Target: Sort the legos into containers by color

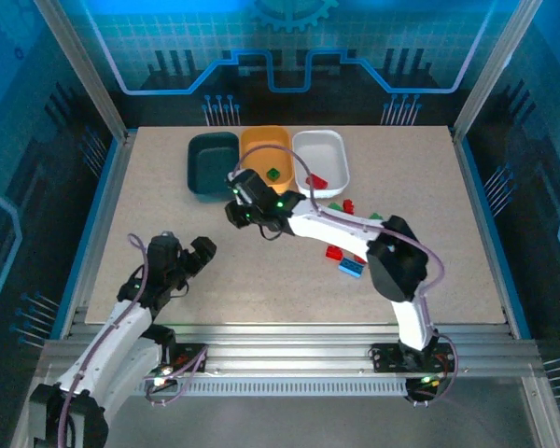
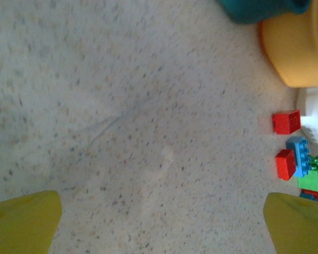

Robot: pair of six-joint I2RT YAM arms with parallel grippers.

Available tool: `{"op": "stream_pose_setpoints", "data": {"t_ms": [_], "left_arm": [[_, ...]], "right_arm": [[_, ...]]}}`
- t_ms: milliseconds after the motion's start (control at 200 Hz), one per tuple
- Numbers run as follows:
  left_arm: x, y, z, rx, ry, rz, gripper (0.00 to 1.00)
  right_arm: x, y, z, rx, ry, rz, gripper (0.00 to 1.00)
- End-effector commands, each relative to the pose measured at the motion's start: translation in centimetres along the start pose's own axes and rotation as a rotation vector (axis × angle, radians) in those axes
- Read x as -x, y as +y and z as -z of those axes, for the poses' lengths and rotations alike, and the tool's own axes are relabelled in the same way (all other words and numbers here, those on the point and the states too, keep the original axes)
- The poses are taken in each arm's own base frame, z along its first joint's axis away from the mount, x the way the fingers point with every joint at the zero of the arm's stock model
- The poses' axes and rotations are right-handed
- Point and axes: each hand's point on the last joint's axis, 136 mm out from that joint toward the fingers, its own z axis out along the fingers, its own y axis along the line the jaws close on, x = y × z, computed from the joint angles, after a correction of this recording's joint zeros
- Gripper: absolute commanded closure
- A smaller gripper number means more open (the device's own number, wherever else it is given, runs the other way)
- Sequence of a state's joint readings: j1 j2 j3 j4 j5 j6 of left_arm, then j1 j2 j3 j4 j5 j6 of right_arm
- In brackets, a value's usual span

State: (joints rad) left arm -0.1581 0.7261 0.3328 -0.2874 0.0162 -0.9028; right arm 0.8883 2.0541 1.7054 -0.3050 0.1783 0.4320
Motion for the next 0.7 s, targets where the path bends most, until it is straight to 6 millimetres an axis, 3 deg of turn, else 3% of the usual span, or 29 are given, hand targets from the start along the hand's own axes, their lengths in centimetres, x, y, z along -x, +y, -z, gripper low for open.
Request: {"op": "stream_pose_setpoints", "data": {"t_ms": [0,120,145,230,355,695], "left_arm": [[-1.3,-1.7,-0.1,-0.121,0.078,0.059,0.01],[-2.0,-1.7,0.3,-0.120,0.117,0.007,0.01],[-2.1,-1.6,0.4,-0.115,0.121,0.000,0.01],[-2.3,-1.6,0.4,-0.119,0.130,-0.006,0.01],[-2.3,-2.3,0.5,-0.150,0.140,-0.014,0.01],[-2.6,-2.8,0.4,-0.168,0.163,-0.021,0.01]], "right_arm": [[2.2,-1.3,-3.1,0.058,-0.012,0.075,0.90],[4.5,-2.0,-5.8,0.064,-0.030,0.098,0.90],[4.0,-2.5,-7.0,0.057,-0.009,0.095,0.90],[5.2,-2.6,-8.2,0.075,-0.024,0.086,0.90],[6.6,-2.6,-8.8,0.079,-0.049,0.088,0.89],[8.2,-5.6,-11.1,0.058,-0.079,0.049,0.87]]}}
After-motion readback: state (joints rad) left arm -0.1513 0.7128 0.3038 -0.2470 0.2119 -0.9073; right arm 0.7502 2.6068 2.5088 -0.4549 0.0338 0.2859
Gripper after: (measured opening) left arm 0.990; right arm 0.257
